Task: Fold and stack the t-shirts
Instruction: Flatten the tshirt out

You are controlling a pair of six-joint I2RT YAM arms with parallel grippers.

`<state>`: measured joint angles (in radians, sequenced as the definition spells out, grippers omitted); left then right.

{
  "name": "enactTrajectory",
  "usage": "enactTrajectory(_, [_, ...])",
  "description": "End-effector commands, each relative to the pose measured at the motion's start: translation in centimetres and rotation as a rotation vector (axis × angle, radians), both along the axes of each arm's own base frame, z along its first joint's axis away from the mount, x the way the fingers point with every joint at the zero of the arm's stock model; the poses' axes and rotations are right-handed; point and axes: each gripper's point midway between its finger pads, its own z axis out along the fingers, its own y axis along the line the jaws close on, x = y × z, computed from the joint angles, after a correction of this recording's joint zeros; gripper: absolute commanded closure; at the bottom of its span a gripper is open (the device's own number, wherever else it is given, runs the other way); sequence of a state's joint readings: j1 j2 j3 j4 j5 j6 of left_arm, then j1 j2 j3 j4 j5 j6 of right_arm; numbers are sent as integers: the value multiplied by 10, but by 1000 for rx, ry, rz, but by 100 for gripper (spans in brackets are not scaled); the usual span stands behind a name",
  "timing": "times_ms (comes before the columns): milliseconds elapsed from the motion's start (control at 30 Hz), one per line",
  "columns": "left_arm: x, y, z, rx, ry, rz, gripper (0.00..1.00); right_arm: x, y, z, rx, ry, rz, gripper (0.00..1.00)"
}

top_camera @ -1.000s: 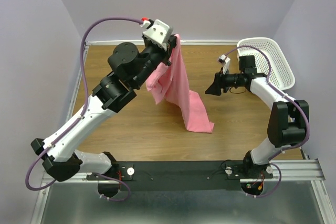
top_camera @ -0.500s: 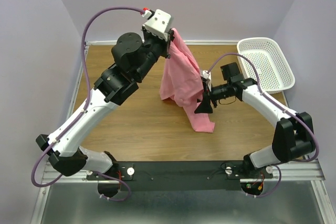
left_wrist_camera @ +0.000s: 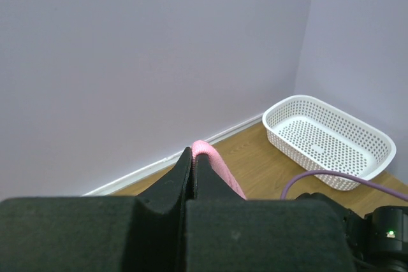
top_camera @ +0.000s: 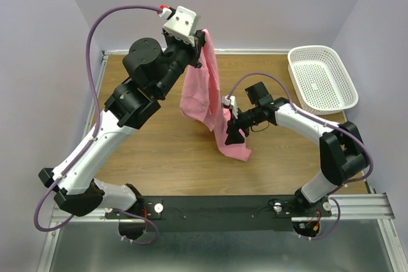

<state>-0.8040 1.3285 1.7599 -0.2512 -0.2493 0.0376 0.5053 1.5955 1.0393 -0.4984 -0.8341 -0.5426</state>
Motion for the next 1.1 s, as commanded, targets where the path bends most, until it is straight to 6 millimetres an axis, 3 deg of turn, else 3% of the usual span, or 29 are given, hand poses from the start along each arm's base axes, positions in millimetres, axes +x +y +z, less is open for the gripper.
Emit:
enactTrajectory(0, [-22, 22, 45, -89, -72, -7, 100, 3, 28, 19, 81, 13, 29, 35])
enactTrajectory(133, [-24, 28, 49, -101, -75, 6, 100, -17, 49, 32, 144, 44, 107, 35])
enactTrajectory(300, [-27, 31, 53, -116, -77, 9, 100, 10, 67, 28, 82, -10, -57, 40])
enactTrajectory(400, [-27, 33, 55, -119, -81, 15, 100, 29, 67, 26, 48, -25, -159, 57])
enactTrajectory(533, [-28, 35, 58, -130, -86, 19, 100, 38, 66, 26, 32, -39, -210, 94])
enactTrajectory(567, [-28, 36, 59, -131, -87, 22, 100, 36, 67, 28, 41, -35, -206, 99])
enactTrajectory(633, [-29, 38, 61, -137, -90, 26, 100, 33, 67, 32, 52, -34, -195, 99])
enactTrajectory(733, [-31, 44, 61, -136, -93, 41, 100, 28, 64, 52, 91, -77, -178, 99])
enactTrajectory(833, [-36, 56, 66, -142, -104, 66, 100, 28, 49, 87, 128, -184, -175, 99])
enactTrajectory(867, [-37, 60, 67, -145, -107, 78, 100, 29, 39, 112, 158, -268, -181, 99])
enactTrajectory(933, [-40, 68, 72, -151, -119, 94, 100, 34, 24, 134, 174, -342, -210, 99])
enactTrajectory(1033, [-53, 81, 89, -188, -158, 96, 100, 50, -6, 185, 185, -486, -304, 100])
enactTrajectory(1067, [-62, 86, 100, -209, -184, 79, 100, 55, -13, 214, 191, -553, -335, 100])
